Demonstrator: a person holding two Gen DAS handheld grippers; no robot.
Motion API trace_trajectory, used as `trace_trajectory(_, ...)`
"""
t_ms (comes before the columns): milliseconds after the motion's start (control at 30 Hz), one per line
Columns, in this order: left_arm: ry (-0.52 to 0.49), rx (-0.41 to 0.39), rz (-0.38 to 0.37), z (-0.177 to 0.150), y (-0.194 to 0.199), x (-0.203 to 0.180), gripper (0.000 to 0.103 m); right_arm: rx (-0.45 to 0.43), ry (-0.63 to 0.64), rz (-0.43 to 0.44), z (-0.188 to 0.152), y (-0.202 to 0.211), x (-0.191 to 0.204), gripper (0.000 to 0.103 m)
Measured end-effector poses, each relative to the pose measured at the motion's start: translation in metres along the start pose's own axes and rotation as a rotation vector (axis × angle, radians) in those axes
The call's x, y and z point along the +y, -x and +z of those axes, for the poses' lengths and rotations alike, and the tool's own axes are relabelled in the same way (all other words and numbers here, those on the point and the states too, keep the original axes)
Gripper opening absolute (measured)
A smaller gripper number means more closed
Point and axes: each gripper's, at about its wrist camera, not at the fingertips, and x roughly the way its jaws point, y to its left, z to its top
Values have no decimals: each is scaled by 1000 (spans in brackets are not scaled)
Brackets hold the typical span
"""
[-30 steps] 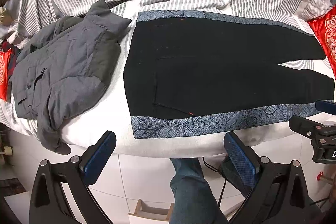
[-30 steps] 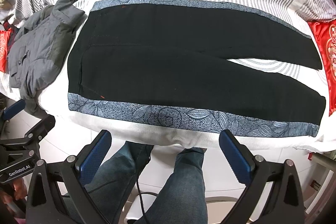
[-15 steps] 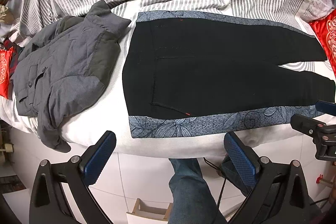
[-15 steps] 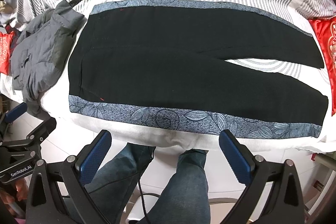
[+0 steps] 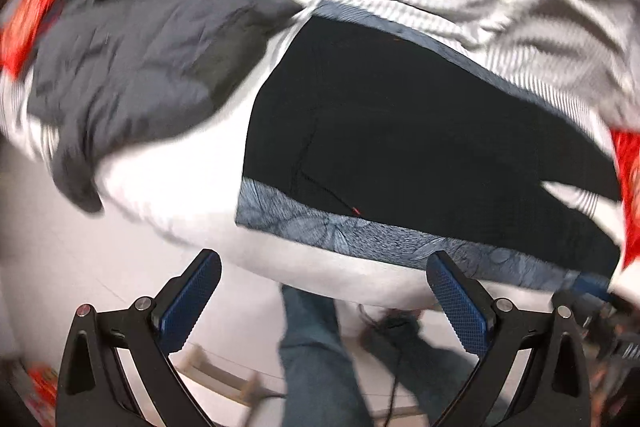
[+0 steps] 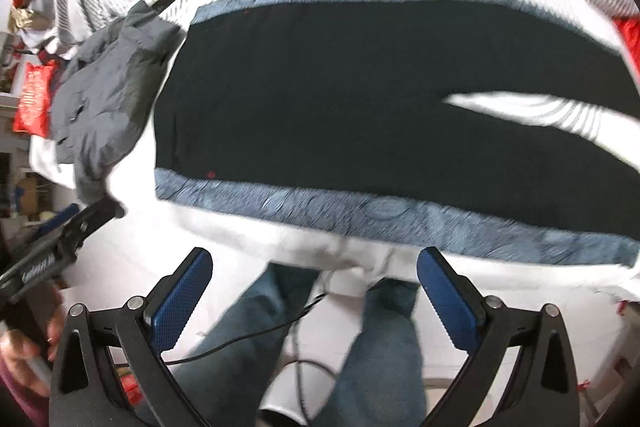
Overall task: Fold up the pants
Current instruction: 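Move both tools down to the patterned waistband of the black trousers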
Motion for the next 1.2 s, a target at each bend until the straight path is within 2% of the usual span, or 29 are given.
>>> trace_trajectory(100,73,-8,-32,-10,-14,10,103,36,-63,112,-8,-17,-8,102)
trace_trajectory(167,109,14,-59,-14,-28,16,103,50,-131,227,-14,-33,-12,102)
trace_trajectory(300,148,3,-150,-14,-58,30,103,50,-238,394,-21,-70,-11,102)
trace_trajectory(367,145,11,-171,-12,-79,37,94,27,-284,456,-22,-92,-13,101)
trace_trajectory(400,140,17,-186,-11,-91,40,85,16,-313,487,-23,-107,-14,99)
trace_trajectory(433,139,27,-209,-10,-102,43,83,10,-327,515,-22,-119,-15,97)
trace_trajectory(500,146,32,-228,-11,-115,48,83,-7,-333,541,-23,-135,-17,90)
trace_trajectory(700,142,31,-279,-17,-143,62,83,-30,-370,554,-40,-173,-28,89)
trace_trajectory(833,134,38,-315,-18,-152,63,83,-100,-400,601,-41,-174,-35,89)
trace_trajectory(1000,71,59,-335,-17,-158,55,83,-165,-435,634,-37,-172,-44,89)
trace_trajectory(1133,45,79,-362,-18,-161,46,83,-202,-485,707,-40,-169,-50,89)
trace_trajectory(1167,45,84,-372,-18,-162,44,83,-213,-494,731,-41,-168,-50,86)
trace_trajectory(1200,48,88,-379,-19,-162,43,83,-219,-503,754,-38,-166,-46,77)
